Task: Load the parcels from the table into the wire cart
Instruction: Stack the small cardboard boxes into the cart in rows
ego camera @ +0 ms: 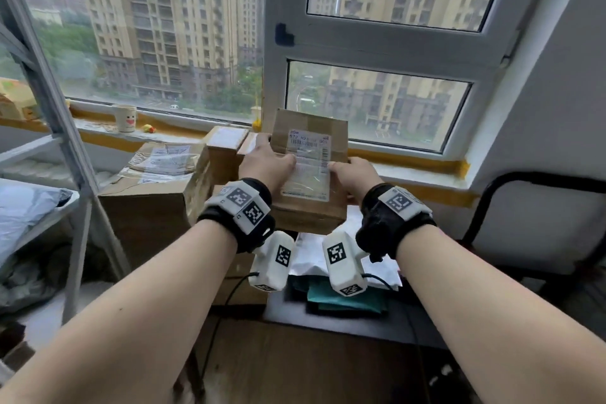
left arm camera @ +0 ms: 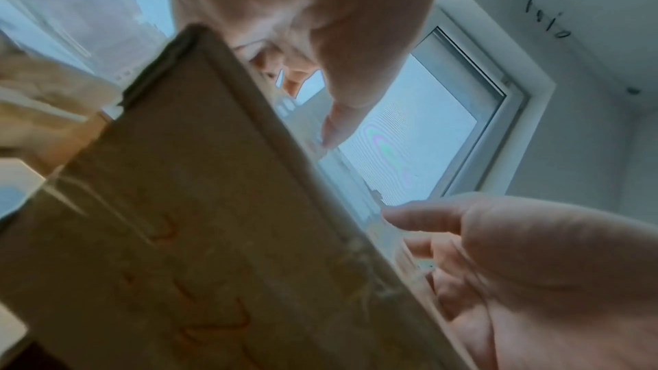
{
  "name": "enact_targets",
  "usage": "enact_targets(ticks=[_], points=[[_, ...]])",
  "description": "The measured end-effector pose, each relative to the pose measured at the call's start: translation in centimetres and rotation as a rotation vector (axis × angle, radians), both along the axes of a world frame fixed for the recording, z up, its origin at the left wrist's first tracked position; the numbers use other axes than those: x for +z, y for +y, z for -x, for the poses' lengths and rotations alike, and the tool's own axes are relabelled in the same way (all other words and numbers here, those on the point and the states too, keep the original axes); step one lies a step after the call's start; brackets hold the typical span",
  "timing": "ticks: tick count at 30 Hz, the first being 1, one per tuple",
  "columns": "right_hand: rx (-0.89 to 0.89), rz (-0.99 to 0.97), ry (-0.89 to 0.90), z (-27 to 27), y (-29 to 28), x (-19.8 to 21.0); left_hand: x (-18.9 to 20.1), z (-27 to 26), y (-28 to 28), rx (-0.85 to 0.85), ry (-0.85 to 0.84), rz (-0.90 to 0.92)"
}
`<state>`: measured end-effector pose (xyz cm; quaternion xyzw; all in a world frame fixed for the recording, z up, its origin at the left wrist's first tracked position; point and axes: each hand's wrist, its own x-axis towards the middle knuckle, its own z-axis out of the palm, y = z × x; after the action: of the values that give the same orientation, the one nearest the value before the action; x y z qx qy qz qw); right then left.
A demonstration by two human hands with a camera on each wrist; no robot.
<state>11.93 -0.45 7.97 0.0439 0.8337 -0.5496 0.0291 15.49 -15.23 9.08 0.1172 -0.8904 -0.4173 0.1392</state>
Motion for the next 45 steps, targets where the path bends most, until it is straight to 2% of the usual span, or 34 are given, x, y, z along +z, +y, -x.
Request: enact_targets(ticks=[7,14,26,30,36,40,45], points=[[-0.166,0.017,0.019,-1.4,6.6,-1.9,-1.1,-0.6,6.5,-0.156,0.033,-0.079],[-0.275,0.037,0.088,-6.5,14.4,-0.3,-1.4,-1.3,14.7,-0.259,0.047,-0.082],[-0.416,0.031,0.072,-14.7,37.0,-1.9,-3.5,-5.9,38.0,-0.426,0.015,-0.128],[-0.456,0.021,0.077,-14.9,44.0,-4.5,-4.6,-6.9,44.0,-0.436,-0.016,-0.116],[-0.457,0.038,0.004,-16.4,51.2,-6.8,-7.6,-7.3,51.1,-0.462,-0.084,-0.163],[-0.446,0.05,-0.03,-15.5,54.6,-8.6,-9.6,-5.5,54.4,-0.452,-0.134,-0.142],[-0.431,0.082,-0.077,-11.8,58.5,-11.5,-12.4,-1.2,58.2,-0.449,-0.199,-0.109]])
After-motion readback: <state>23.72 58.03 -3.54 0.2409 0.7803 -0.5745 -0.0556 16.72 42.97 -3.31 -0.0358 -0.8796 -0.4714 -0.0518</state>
